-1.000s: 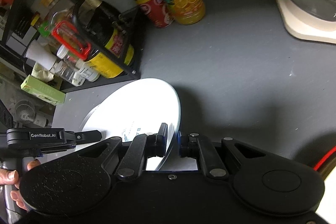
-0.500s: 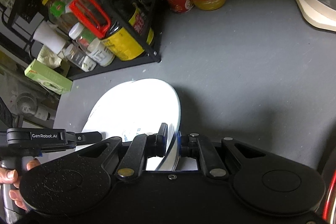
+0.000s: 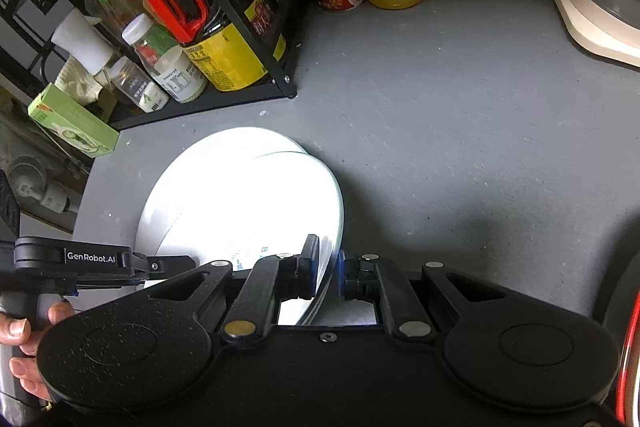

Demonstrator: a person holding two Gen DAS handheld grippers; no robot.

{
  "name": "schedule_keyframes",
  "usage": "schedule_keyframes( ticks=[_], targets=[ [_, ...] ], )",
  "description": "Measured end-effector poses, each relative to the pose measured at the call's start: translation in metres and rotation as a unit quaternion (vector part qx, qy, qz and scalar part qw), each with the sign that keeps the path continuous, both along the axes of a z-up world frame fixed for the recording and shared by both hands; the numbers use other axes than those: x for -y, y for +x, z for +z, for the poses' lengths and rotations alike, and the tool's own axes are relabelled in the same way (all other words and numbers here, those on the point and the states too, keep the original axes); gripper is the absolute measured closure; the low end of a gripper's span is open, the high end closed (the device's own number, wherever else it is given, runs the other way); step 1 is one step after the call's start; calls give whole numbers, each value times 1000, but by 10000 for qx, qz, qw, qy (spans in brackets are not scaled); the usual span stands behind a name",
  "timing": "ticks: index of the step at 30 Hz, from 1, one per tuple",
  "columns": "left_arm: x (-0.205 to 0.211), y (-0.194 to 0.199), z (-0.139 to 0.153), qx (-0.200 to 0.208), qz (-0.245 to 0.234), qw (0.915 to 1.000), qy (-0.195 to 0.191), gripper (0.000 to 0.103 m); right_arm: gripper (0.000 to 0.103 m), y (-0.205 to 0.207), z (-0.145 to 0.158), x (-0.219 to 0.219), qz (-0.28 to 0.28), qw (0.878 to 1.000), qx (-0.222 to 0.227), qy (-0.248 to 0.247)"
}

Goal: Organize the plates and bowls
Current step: 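Carry the 'Bakery' plate with both grippers over the stacked plates, then lower the 'Bakery' plate onto the stack and open both grippers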

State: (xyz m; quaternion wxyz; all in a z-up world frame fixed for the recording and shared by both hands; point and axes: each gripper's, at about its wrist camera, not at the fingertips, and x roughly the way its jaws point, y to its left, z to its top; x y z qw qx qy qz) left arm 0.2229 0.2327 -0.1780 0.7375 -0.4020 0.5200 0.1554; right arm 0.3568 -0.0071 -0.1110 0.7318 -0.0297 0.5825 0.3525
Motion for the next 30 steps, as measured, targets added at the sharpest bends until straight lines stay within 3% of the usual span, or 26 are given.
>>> schedule_keyframes(
  ticks=[13,18,21,26,30],
  targets=[
    [1,3,-8,-45,86,9998,156,85,97,-5,-4,-2,15,10000,77,-7],
    [3,4,8,-54,-66,9984,562,81,97,-3,-5,-1,-6,10000,53,46],
    [0,3,19,30,-61,9982,603,73,97,-3,-6,-1,-19,10000,27,70],
    [-2,0,36,-4,-25,9949,1011,37,96,-3,-8,-3,-76,10000,25,39],
    [-6,-2,33,-100,59,9930,1173,35,90,-3,-10,-5,-64,9999,87,-61]
  ],
)
